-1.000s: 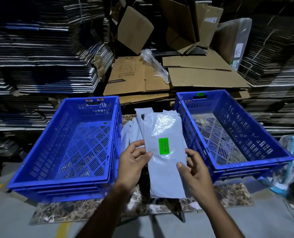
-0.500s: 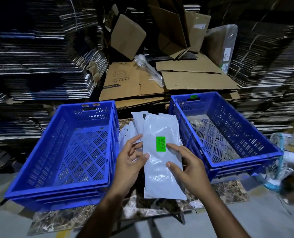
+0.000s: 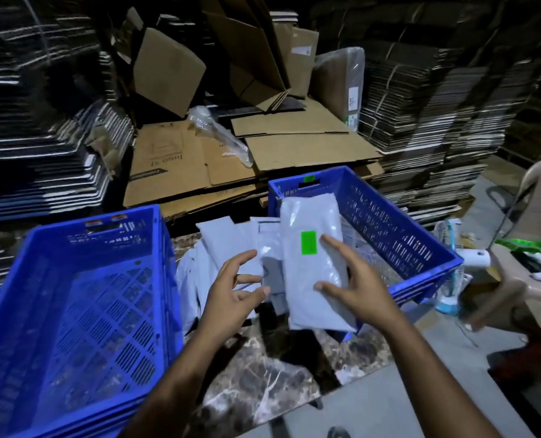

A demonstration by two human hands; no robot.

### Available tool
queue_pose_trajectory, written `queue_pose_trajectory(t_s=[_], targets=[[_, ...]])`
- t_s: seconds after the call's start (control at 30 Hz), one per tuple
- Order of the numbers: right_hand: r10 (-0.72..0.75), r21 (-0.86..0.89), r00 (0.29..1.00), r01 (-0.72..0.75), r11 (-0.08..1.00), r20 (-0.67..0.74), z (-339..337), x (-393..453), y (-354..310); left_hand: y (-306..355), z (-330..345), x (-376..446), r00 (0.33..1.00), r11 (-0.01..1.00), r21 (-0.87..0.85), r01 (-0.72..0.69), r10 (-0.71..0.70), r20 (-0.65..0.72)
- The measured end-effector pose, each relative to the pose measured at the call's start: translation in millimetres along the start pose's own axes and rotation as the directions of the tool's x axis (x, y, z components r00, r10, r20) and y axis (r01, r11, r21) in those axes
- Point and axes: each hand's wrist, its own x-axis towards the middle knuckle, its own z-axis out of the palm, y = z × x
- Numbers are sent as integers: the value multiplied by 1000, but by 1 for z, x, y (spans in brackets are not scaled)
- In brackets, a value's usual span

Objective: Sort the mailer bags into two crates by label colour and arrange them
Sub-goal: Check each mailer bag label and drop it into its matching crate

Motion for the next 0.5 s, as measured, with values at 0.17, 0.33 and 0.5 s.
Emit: queue_pose_trajectory(t_s=[0.17,0.33,0.5], targets=[[22,-257,998,-37,966,-60,-82,71,59,-20,42,57,1000,989,147,5,-6,10],[112,-501,970,12,865,217,-131,155,144,-45,105,117,1000,933,360,21,-24,3],[254,-461,690,130,878,677,-109,201,227,-73,145,156,998,844,536,26,-57,41]])
